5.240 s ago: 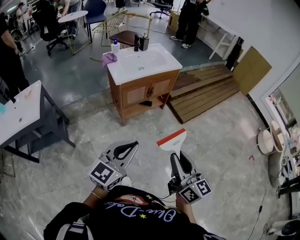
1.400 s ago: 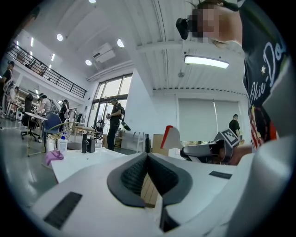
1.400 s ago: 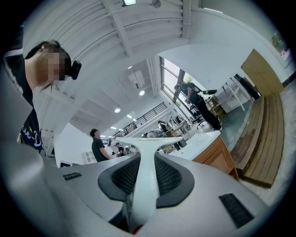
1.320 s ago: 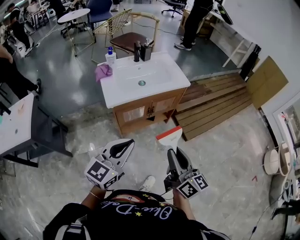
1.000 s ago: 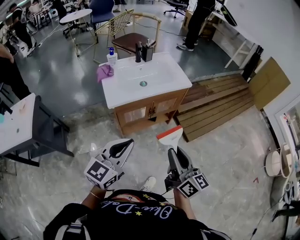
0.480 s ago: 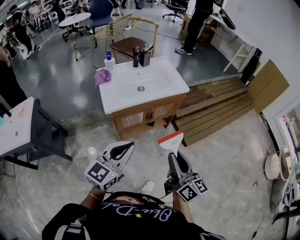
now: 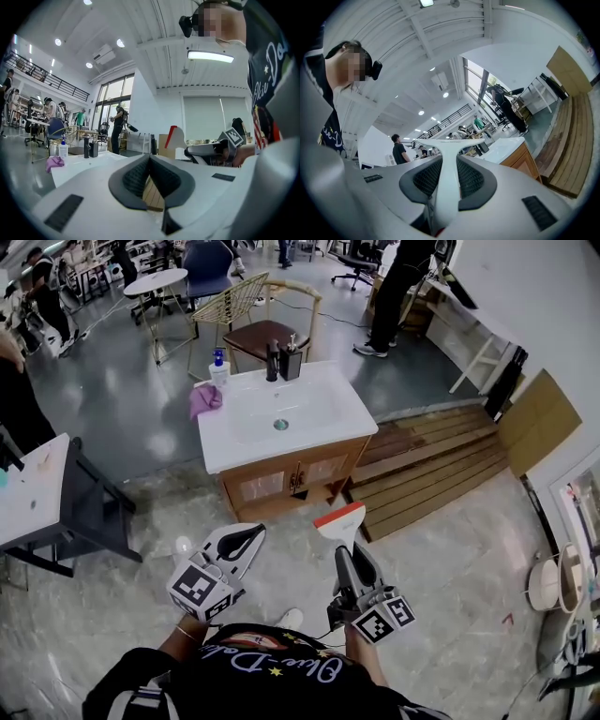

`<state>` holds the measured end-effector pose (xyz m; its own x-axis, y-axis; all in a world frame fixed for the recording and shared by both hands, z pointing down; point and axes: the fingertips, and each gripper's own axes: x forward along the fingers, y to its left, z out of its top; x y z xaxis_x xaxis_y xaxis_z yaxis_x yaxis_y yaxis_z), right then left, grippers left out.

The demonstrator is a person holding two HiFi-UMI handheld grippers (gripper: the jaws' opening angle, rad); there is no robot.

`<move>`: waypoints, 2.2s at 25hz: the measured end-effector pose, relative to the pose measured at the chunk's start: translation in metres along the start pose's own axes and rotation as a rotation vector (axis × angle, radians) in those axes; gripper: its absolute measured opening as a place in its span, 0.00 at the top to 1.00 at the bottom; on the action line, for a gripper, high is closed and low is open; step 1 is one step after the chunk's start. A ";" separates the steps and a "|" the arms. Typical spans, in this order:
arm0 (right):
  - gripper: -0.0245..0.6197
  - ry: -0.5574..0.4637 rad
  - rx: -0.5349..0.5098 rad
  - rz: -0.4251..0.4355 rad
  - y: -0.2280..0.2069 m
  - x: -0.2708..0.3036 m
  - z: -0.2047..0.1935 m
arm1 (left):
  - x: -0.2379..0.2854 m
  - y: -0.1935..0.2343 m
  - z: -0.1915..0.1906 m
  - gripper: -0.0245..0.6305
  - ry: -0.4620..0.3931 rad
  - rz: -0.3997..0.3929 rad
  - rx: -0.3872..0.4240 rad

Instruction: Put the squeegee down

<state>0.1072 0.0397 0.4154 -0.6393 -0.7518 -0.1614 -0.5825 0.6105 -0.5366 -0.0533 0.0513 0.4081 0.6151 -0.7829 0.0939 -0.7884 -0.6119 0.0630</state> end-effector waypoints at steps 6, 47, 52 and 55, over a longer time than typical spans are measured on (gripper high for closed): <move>0.79 0.017 -0.030 0.012 -0.007 0.000 0.008 | 0.010 -0.004 0.003 0.97 -0.005 0.011 0.004; 0.79 0.077 -0.198 -0.001 -0.036 -0.027 0.020 | 0.037 -0.040 0.010 0.97 0.020 0.018 0.060; 0.80 0.070 -0.200 -0.016 -0.041 -0.023 0.020 | 0.044 -0.035 0.008 0.97 0.009 0.005 0.062; 0.79 0.073 -0.198 -0.009 -0.038 -0.019 0.020 | 0.045 -0.034 0.012 0.97 0.005 -0.001 0.060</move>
<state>0.1520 0.0261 0.4219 -0.6642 -0.7417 -0.0934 -0.6708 0.6465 -0.3635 0.0010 0.0358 0.3986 0.6159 -0.7816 0.0986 -0.7857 -0.6187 0.0030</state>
